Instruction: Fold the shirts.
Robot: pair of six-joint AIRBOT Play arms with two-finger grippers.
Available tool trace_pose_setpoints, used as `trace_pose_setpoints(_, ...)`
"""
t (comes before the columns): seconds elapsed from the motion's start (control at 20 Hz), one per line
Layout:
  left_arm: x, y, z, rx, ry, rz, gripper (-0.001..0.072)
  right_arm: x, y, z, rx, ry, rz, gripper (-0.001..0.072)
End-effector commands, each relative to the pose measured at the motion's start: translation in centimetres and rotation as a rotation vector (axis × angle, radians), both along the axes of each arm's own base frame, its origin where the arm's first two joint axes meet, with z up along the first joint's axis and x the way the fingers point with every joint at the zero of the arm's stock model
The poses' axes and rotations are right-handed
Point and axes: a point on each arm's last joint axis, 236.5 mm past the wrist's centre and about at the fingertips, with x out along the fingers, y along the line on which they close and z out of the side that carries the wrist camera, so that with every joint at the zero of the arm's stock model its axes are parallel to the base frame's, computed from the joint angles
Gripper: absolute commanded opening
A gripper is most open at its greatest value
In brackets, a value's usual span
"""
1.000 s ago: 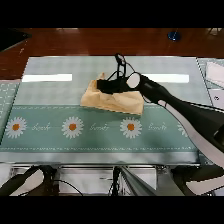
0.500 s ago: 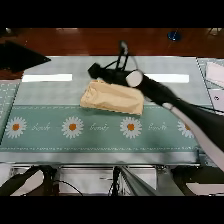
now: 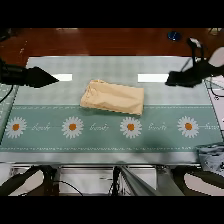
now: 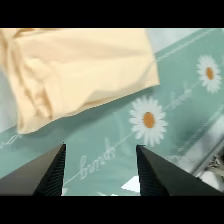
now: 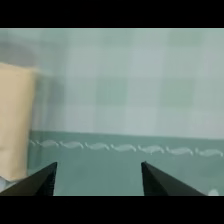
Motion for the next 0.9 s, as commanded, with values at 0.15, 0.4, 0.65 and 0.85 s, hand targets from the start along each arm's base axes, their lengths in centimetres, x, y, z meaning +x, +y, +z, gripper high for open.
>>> trace_pose_setpoints(0.15,1.0,2.2,-5.1,0.081,0.133,0.083,0.0526,-2.2,3.0,-7.1,0.454,0.084,-0.203,0.061)
trace_pose_setpoints(0.4,0.9,1.4,-5.6,0.08,0.147,0.057,0.0526,0.0,11.4,-9.8,0.649,0.109,-0.184,0.0609)
trace_pose_setpoints(0.65,0.4,0.5,-5.6,0.081,0.154,0.026,0.0526,-0.5,17.5,-12.8,0.695,0.175,-0.189,0.0497)
trace_pose_setpoints(0.85,0.4,0.4,-5.6,0.081,0.154,0.025,0.0526,0.8,19.2,-7.6,0.825,0.088,-0.056,0.0015)
